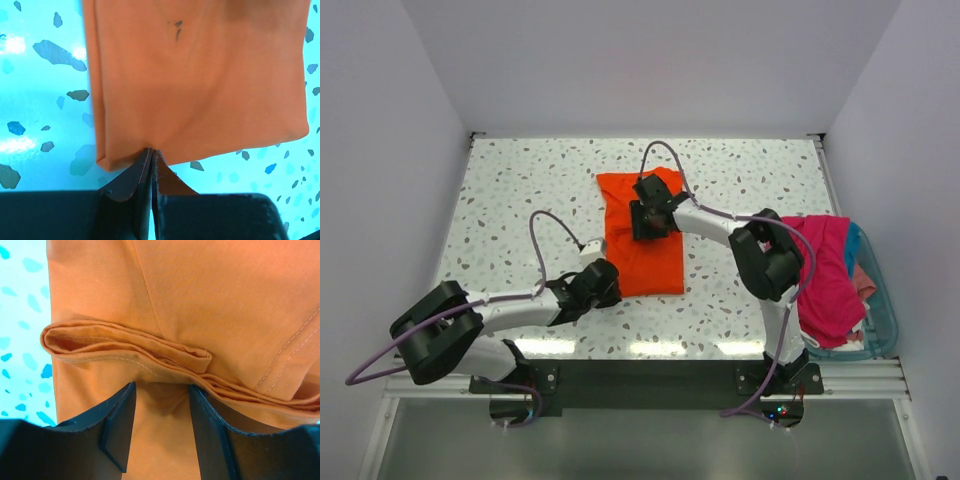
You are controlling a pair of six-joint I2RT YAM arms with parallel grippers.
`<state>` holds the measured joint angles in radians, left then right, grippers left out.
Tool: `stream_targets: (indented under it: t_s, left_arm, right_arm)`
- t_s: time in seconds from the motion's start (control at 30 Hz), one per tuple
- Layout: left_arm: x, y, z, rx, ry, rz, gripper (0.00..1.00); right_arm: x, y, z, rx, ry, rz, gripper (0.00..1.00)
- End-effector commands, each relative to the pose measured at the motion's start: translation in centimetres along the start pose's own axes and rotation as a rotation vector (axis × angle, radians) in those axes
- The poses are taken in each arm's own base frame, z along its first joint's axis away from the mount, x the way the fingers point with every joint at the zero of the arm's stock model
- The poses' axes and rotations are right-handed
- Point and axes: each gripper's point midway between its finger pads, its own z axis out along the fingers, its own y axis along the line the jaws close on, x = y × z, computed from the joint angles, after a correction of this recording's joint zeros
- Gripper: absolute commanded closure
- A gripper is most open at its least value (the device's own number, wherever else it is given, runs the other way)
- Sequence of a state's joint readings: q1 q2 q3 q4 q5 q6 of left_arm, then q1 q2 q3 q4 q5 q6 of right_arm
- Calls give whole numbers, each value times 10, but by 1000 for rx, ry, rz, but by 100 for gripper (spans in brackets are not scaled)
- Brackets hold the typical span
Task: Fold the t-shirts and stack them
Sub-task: Fold the tshirt
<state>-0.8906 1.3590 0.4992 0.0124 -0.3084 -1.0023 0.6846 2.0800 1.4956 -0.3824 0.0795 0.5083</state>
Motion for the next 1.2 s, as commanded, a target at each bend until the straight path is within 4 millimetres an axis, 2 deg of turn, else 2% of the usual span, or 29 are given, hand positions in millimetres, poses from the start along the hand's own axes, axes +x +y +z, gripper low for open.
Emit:
stream_targets:
  t_s: [0.0,0.13,0.33,0.4,0.43,0.5,0.6,0.77,0.87,0.97,1.03,1.1,1.17]
  left_arm:
    - [-2,6,-3,-16,-23,-12,92]
    - [1,9,-3,-22,-17,-9,92]
    - [2,9,-3,-18,-13,-5,92]
    - [1,8,-4,-13,-14,-2,92]
    - [0,7,-4,-12,-17,-1,92]
    - [-1,6,-5,-7,-20,-3,91]
    - [-5,2,-8,6,-30,-3,91]
    - [-8,0,-11,3,-26,13,90]
    - [-14,-6,-16,20,-37,16,87]
    - [-23,-8,-23,24,-61,19,83]
    - [-33,-11,-30,29,-90,12,76]
    - [-38,-7,-36,16,-108,3,64]
    - [-40,0,-38,-6,-110,2,58]
  right_arm:
    - [-30,-11,-28,-14,-39,5,49]
    - [-37,-23,-30,-64,-30,42,49]
    - [-45,-26,-37,-141,-37,51,48]
    - [-46,-35,-37,-131,-39,66,48]
    - [-47,-47,-36,-119,-36,90,49]
    - [-46,-54,-36,-129,-30,113,49]
    - [-44,-71,-34,-78,-31,119,49]
    - [-25,-79,-15,-63,11,124,49]
    - [-24,-84,-8,-47,19,126,49]
    - [-32,-90,-15,-12,-1,119,48]
    - [-43,-91,-31,7,-33,116,41]
    - [-54,-90,-53,14,-74,126,37]
    - [-51,-91,-66,22,-86,143,35]
